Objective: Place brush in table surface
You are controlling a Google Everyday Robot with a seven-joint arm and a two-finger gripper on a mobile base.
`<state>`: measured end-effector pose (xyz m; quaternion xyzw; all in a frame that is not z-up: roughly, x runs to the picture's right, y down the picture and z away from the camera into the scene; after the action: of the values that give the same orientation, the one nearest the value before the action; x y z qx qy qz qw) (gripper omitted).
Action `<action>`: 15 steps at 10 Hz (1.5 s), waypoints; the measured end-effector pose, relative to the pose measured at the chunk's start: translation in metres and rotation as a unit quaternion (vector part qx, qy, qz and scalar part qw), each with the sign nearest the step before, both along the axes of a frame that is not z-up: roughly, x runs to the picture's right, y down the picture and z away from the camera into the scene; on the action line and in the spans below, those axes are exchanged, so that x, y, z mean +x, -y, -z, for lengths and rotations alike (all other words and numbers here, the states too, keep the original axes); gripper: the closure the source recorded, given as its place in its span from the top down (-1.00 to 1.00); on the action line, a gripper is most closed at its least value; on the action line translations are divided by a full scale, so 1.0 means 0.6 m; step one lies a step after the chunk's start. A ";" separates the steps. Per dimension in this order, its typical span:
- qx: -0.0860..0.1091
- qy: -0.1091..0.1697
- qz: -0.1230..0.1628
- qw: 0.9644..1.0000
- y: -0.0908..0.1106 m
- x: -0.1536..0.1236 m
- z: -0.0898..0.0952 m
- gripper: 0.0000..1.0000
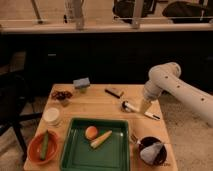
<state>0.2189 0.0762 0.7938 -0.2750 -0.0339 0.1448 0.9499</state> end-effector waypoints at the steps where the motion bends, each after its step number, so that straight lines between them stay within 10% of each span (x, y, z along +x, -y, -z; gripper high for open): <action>1: 0.000 0.000 0.000 1.000 0.000 -0.001 0.000 0.60; 15: -0.056 -0.059 -0.080 0.993 -0.080 0.003 -0.142 0.60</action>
<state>0.2209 0.1240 0.8792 -0.3153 0.0081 0.2381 0.9186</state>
